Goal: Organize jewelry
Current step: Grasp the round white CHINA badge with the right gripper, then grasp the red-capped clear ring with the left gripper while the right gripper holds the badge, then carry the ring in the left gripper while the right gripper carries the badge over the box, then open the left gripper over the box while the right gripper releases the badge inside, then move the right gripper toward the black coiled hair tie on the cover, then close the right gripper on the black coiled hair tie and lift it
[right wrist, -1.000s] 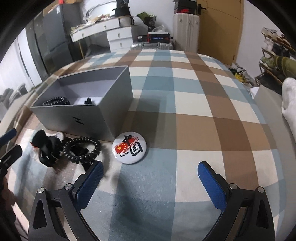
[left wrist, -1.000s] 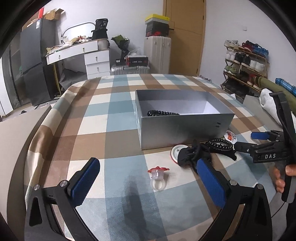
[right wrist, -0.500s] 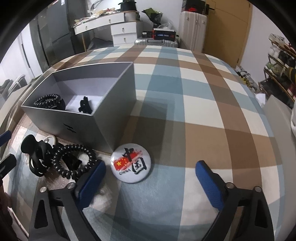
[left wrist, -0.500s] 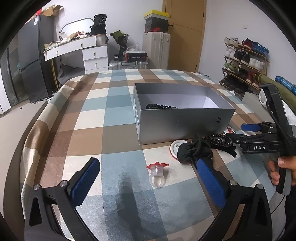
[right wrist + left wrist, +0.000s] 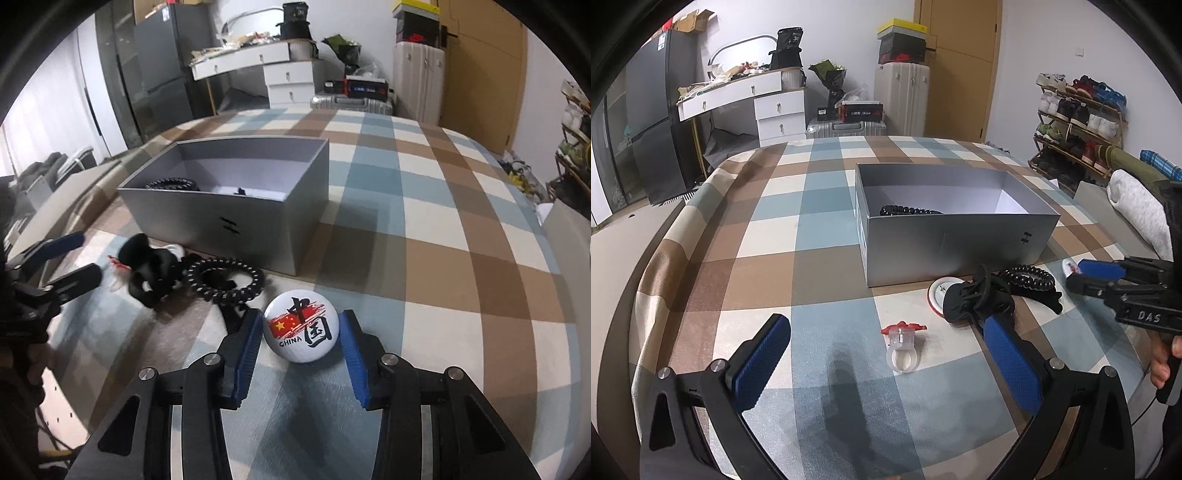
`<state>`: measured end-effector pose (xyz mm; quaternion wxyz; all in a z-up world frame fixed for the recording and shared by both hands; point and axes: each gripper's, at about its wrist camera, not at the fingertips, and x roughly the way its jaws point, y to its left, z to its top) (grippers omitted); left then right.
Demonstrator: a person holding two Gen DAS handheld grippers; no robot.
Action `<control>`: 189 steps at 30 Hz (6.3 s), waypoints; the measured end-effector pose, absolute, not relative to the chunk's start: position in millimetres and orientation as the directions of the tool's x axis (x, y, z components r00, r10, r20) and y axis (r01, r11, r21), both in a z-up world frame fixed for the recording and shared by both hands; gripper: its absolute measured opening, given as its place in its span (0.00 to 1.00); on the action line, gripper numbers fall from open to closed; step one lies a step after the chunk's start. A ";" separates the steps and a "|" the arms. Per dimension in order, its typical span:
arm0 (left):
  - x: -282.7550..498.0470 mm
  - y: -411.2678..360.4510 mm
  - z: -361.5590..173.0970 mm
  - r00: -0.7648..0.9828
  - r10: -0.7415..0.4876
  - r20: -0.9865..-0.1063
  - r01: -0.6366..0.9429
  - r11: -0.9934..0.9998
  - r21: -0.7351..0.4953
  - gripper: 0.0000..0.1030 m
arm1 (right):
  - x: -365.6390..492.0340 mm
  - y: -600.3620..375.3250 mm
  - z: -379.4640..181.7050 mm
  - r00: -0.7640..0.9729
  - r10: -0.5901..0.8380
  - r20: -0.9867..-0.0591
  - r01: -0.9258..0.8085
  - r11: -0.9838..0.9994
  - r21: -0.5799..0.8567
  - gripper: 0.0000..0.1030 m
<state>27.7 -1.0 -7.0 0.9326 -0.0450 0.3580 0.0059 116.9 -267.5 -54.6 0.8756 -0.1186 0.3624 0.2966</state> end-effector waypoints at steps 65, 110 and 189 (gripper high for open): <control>27.8 3.8 22.2 0.818 -0.080 -0.570 0.004 0.991 -0.133 0.15 | 103.6 -270.3 -14.6 0.567 0.595 -0.570 -0.658 0.743 0.122 0.41; 95.7 -11.8 34.0 0.795 -0.074 -0.602 0.006 0.994 -0.113 0.15 | 157.4 -225.6 0.6 0.506 0.653 -0.563 -0.642 0.721 0.260 0.41; 39.0 -24.4 -9.4 0.733 -0.110 -0.671 0.006 0.988 -0.155 0.99 | 98.6 -227.0 -70.7 0.392 0.554 -0.734 -0.745 0.660 0.100 0.35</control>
